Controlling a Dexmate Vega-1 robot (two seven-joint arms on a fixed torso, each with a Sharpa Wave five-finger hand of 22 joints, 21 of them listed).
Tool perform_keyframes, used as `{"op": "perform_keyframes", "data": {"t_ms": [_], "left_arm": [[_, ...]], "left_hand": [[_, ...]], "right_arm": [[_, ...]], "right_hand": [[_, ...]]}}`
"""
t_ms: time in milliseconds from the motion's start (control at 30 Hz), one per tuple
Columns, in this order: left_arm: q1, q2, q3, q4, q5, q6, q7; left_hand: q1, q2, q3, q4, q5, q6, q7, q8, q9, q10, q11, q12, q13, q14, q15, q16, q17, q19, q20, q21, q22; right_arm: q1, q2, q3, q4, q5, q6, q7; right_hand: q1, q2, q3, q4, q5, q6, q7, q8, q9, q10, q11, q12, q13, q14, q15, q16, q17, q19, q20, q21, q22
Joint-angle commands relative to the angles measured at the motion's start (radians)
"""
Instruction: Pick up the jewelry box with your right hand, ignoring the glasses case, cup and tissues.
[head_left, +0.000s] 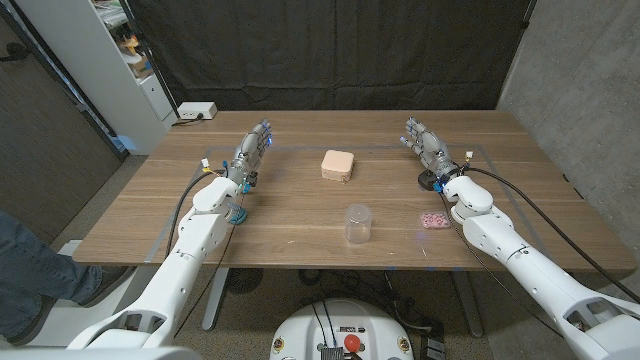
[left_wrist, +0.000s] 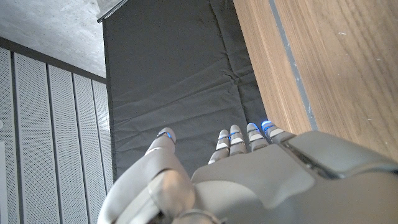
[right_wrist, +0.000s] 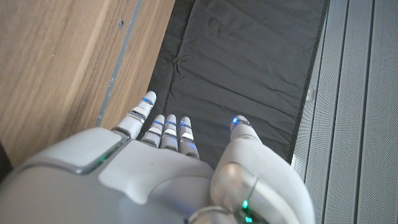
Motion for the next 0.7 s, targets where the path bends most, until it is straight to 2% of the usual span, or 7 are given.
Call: {"op": "perform_keyframes", "data": {"t_ms": [33, 700], "left_arm": [[0.003, -0.009, -0.005, -0.007, 0.013, 0.008, -0.008], [0.018, 0.002, -0.004, -0.044, 0.02, 0.033, 0.001]], "left_hand": [[0.009, 0.008, 0.001, -0.005, 0.001, 0.0, 0.006, 0.002, 0.002, -0.001, 0.007, 0.003, 0.002, -0.001, 0.01, 0.002, 0.005, 0.001, 0.002, 0.007, 0.004], [0.01, 0.01, 0.001, -0.008, 0.0, 0.0, 0.005, 0.001, 0.002, -0.002, 0.005, 0.002, 0.002, -0.002, 0.01, 0.001, 0.005, -0.009, 0.011, 0.003, 0.004]], "right_arm": [[-0.003, -0.003, -0.004, -0.019, -0.021, 0.024, 0.001], [0.004, -0.005, -0.017, -0.037, -0.019, 0.049, 0.058]], "right_hand": [[0.015, 0.0, 0.0, -0.007, 0.006, 0.004, -0.002, 0.005, 0.005, -0.003, 0.002, 0.005, 0.003, -0.003, 0.003, 0.002, 0.001, 0.001, 0.0, 0.007, 0.004], [0.018, 0.001, 0.0, -0.012, 0.007, 0.007, -0.006, 0.005, 0.005, 0.0, 0.0, 0.007, 0.003, 0.001, 0.001, 0.003, -0.002, 0.004, -0.002, 0.009, 0.004]]}}
